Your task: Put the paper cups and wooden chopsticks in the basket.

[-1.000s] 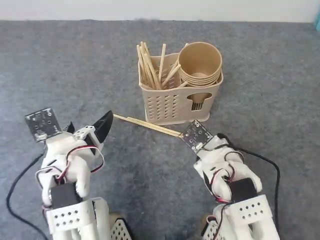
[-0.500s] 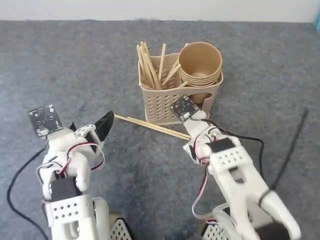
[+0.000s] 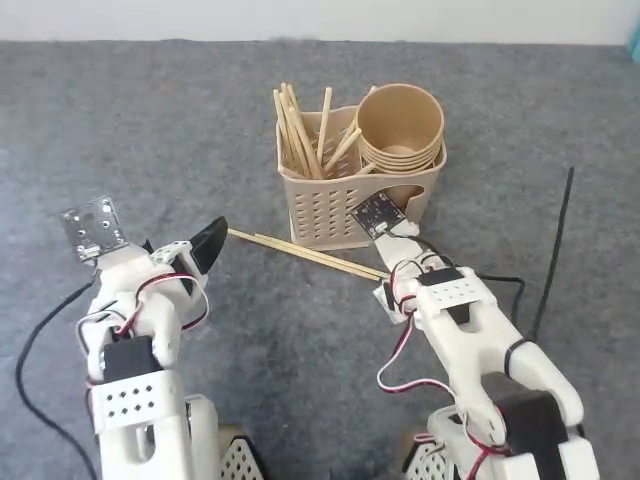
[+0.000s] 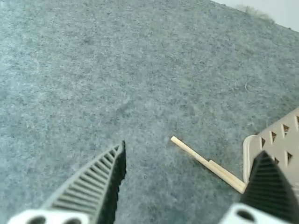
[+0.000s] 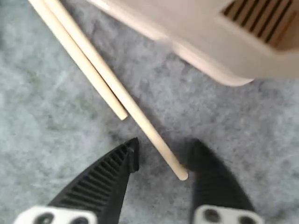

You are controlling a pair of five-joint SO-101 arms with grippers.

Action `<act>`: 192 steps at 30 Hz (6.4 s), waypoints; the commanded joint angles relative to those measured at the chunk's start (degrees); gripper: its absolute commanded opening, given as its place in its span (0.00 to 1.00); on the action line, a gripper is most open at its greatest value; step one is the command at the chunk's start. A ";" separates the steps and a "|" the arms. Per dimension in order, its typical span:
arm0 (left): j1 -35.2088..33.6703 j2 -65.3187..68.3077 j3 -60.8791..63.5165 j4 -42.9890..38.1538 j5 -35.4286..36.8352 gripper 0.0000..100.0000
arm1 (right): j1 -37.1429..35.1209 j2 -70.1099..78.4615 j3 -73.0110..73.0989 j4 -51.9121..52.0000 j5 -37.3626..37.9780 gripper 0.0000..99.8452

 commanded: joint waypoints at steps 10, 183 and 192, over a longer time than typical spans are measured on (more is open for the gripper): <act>-0.44 0.18 1.19 -1.93 0.97 0.39 | -0.48 -8.92 -2.29 16.13 3.60 0.01; -10.46 54.59 -37.41 -9.41 14.77 0.01 | -29.14 19.82 -32.09 13.85 -0.35 0.20; -10.55 58.29 -39.08 -9.49 14.77 0.01 | -28.09 21.67 -32.00 12.35 -0.70 0.07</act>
